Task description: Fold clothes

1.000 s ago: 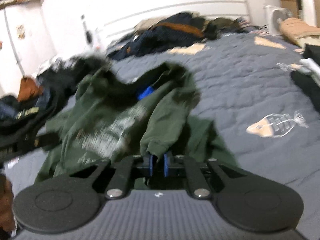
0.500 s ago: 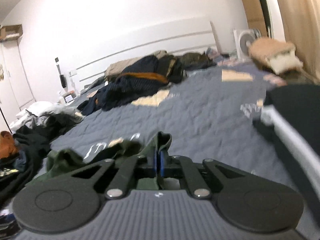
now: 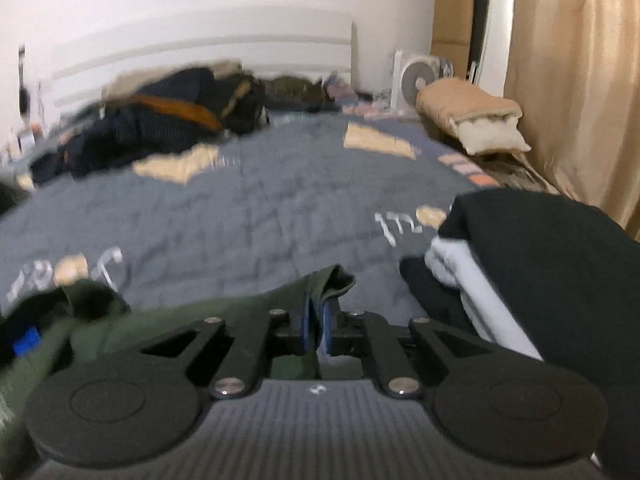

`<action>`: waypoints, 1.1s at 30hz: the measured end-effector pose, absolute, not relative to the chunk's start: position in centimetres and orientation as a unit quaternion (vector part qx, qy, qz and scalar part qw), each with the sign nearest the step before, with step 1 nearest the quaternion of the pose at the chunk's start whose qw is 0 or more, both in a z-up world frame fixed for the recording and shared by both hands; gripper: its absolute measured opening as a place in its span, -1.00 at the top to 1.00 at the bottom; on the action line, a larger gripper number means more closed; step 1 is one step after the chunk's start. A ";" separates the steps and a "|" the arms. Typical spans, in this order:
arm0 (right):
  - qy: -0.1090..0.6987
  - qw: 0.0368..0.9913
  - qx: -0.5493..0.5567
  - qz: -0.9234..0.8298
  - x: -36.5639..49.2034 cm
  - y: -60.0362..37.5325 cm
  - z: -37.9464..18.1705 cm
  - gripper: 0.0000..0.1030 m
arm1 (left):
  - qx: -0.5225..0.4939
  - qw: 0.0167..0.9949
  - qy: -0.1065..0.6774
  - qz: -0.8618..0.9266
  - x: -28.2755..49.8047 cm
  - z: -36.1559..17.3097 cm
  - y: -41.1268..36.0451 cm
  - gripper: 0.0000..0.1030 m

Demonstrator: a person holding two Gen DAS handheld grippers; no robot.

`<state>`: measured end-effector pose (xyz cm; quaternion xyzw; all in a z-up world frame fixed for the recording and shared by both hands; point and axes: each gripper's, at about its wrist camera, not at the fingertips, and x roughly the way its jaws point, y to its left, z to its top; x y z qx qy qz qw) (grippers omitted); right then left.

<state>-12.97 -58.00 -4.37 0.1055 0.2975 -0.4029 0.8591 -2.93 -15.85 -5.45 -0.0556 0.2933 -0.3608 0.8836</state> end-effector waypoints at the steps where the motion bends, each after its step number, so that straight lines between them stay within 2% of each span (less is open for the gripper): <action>1: 0.307 0.856 0.105 -0.402 -13.1 -57.8 -4.5 0.82 | -0.056 0.883 0.294 -0.362 -2.9 -5.4 -15.8 -0.49; 4: 0.305 0.861 0.105 -0.393 -14.4 -56.1 -4.2 0.74 | -0.056 0.882 0.294 -0.364 -3.0 -5.4 -15.9 -0.49; 9: 0.285 0.878 0.092 -0.372 -17.4 -51.8 -2.8 0.29 | -0.054 0.881 0.292 -0.369 -3.5 -5.3 -16.1 -0.50; 14: 0.242 0.889 0.142 -0.363 -21.8 -46.8 -2.2 0.05 | -0.045 0.879 0.289 -0.376 -4.1 -5.3 -16.2 -0.51; 22: 0.222 0.898 0.224 -0.307 -27.4 -39.3 -4.6 0.00 | -0.035 0.876 0.282 -0.389 -6.3 -4.8 -15.4 -0.51; 33: 0.268 0.896 0.215 -0.283 -31.4 -33.9 -6.2 -0.01 | -0.030 0.875 0.297 -0.380 -10.8 -4.7 -12.0 -0.52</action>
